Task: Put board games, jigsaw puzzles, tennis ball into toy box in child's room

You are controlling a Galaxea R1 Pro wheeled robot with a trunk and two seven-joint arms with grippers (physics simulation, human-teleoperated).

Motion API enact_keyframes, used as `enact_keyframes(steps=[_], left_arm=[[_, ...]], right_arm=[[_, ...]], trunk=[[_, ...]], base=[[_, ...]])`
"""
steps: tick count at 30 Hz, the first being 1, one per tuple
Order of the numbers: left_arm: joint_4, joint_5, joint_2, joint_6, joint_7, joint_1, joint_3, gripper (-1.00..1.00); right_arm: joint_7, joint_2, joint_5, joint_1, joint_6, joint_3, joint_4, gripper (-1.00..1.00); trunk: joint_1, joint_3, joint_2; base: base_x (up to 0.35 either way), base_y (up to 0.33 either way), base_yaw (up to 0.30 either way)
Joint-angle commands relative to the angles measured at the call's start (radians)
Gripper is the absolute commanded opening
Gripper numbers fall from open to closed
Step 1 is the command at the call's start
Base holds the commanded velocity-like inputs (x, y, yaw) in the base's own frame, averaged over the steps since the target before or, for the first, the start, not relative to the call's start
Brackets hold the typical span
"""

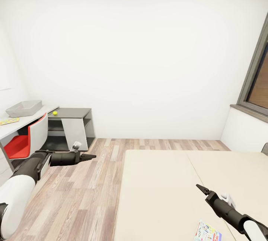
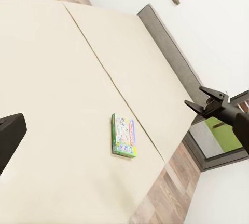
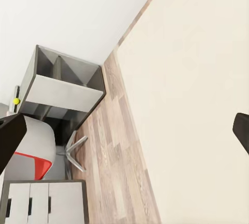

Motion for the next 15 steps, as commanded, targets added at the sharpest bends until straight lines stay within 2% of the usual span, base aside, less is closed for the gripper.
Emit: enact_keyframes(steps=[1,15], left_arm=[[-0.001,-0.011,-0.001,0.011,-0.007,0.0,0.007,1.0],[-0.001,-0.01,-0.001,0.011,-0.008,0.001,0.007,1.0]], right_arm=[[0.002,0.0,-0.003,0.0,0.007,-0.002,0.0,1.0],[0.002,0.0,-0.003,0.0,0.007,-0.002,0.001,1.0]], trunk=[[0.0,0.0,-0.001],[0.0,0.0,-0.001]], base=[[-0.024,-0.031,0.0],[-0.006,-0.009,0.0]])
